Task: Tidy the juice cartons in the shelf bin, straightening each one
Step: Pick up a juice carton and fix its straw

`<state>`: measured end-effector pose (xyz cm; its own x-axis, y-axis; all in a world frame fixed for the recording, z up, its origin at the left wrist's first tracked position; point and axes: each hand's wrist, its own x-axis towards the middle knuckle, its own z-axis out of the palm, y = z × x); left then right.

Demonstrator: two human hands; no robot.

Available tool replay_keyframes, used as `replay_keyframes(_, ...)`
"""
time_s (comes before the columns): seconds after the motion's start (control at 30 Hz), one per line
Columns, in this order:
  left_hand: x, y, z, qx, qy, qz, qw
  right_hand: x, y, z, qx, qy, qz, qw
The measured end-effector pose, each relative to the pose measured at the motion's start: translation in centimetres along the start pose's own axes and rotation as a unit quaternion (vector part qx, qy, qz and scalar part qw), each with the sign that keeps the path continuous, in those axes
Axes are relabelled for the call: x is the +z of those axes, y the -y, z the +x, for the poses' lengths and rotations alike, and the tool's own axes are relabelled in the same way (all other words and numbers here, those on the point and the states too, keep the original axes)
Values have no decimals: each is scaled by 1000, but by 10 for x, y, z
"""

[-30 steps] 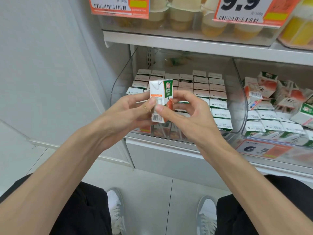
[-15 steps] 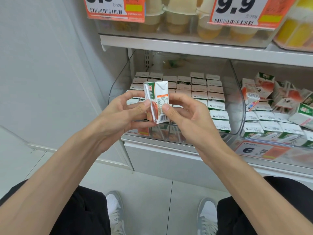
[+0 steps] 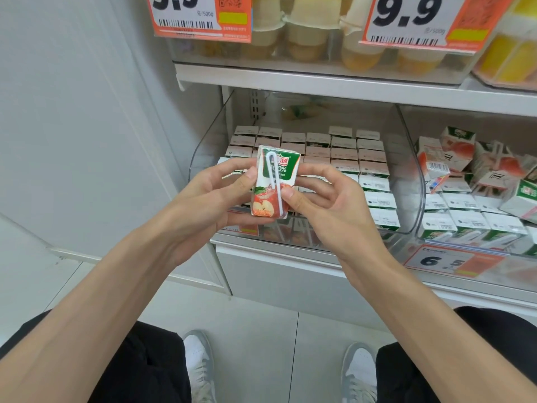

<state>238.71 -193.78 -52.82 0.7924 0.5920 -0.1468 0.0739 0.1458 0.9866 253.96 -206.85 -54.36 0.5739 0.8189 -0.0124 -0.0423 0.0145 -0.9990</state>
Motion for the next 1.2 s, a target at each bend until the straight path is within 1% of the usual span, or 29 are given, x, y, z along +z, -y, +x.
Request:
replay_keyframes(0.07,1,1,0,-7,-6,-11,1000,2,0,-1,-5,-2,-13,1000)
replay_keyframes(0.2,3,1,-1,-19,-4,-21,1000,5,-1,-1,-16,14,-78,997)
replay_keyframes(0.37,5,0,-3,-14,24,-4,1000,7,6,-7,-12,44,-57,997)
replay_keyframes(0.47,6,-1,-4,-13,26,0,1000,7,7,-6,-12,43,-57,997)
replay_keyframes(0.67,8,-5,-4,-43,-8,2,999,5,7,-3,22,22,-8,999)
replay_keyframes(0.83,9,-5,-3,-58,-18,32,998,8,8,-5,36,44,-27,998)
replay_keyframes(0.97,11,-6,-1,-86,-32,41,995,7,8,-5,41,56,-42,997)
replay_keyframes(1.2,13,-7,0,-109,-65,23,992,7,8,-5,41,68,-64,995)
